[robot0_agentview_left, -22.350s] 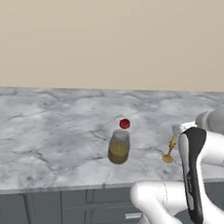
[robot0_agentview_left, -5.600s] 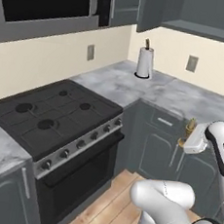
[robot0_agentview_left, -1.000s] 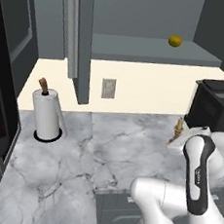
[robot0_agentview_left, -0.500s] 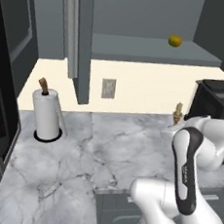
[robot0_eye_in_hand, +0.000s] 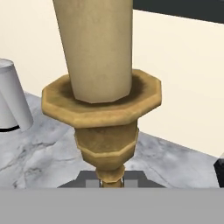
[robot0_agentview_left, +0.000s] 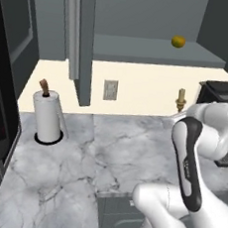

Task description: Pick the jar and candle from the dining table and place them in the open cabinet. Close the cabinet after placing the objects.

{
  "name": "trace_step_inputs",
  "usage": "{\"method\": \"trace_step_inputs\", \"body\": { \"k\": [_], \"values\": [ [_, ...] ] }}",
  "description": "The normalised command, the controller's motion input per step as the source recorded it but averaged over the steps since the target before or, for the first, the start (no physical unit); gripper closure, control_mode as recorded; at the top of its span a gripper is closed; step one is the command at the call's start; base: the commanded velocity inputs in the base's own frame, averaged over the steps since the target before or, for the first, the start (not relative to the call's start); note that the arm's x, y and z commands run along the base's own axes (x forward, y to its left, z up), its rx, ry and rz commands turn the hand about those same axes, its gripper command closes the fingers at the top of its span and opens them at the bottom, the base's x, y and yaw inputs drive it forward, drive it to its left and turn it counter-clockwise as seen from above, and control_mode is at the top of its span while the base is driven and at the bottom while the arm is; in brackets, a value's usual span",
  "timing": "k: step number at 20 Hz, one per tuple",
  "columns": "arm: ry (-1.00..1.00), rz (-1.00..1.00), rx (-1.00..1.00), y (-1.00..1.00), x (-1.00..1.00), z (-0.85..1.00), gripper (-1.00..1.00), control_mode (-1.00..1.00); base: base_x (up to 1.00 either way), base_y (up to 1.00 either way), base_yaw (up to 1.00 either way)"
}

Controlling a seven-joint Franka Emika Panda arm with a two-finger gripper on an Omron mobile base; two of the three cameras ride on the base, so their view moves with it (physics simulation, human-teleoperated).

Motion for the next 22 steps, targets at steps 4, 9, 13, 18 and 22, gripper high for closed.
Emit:
{"method": "trace_step_inputs", "body": {
  "k": [4, 9, 13, 18, 22],
  "values": [
    [0.05, -0.06, 0.0, 0.18, 0.0, 0.6, 1.0, -1.0, 0.0, 0.0, 0.0],
    [0.0, -0.08, 0.01, 0.08, 0.0, 0.42, 1.0, -1.0, 0.0, 0.0, 0.0],
    [0.0, 0.0, 0.1, -0.02, 0.0, 0.17, 1.0, -1.0, 0.0, 0.0, 0.0],
    [0.0, 0.0, 0.1, 0.0, 0.0, 0.43, 1.0, -1.0, 0.0, 0.0, 0.0],
    [0.0, 0.0, 0.08, 0.0, 0.0, 0.51, 1.0, -1.0, 0.0, 0.0, 0.0]
  ]
}}
